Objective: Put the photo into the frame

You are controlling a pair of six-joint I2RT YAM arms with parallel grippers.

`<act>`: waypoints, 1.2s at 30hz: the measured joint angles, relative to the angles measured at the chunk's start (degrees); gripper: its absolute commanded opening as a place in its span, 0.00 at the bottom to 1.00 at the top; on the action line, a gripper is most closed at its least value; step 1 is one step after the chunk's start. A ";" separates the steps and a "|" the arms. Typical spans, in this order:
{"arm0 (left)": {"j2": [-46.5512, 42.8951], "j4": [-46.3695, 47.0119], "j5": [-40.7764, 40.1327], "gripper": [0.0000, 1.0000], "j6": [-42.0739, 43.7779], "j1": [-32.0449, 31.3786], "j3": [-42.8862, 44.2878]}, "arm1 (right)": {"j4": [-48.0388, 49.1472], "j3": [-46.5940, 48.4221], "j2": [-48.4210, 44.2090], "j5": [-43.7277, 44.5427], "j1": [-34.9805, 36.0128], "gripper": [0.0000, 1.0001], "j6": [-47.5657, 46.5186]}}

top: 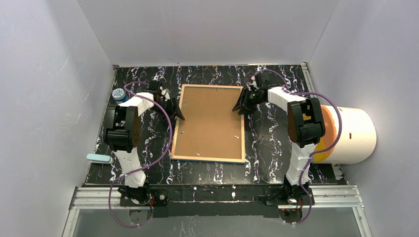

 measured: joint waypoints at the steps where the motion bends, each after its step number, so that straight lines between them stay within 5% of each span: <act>1: 0.00 -0.44 -0.52 0.62 0.09 -0.04 0.42 | -0.50 0.00 -0.55 0.61 0.07 0.51 -0.39; 9: -1.77 -2.36 -4.63 0.56 0.44 -0.11 0.92 | -3.63 0.00 -7.30 3.76 2.49 0.49 -2.64; 14: -4.61 -2.29 -5.16 0.49 0.59 -0.09 -1.14 | -4.15 -0.02 -8.55 4.48 9.51 0.39 -3.78; 21: -4.83 -1.70 -4.57 0.43 0.37 -0.09 -5.75 | -4.92 -2.25 -8.48 4.07 17.70 0.38 -3.48; 36: -4.81 0.09 -4.37 0.38 0.26 -0.09 -6.62 | -16.63 -6.99 -8.41 14.82 18.49 0.38 -7.15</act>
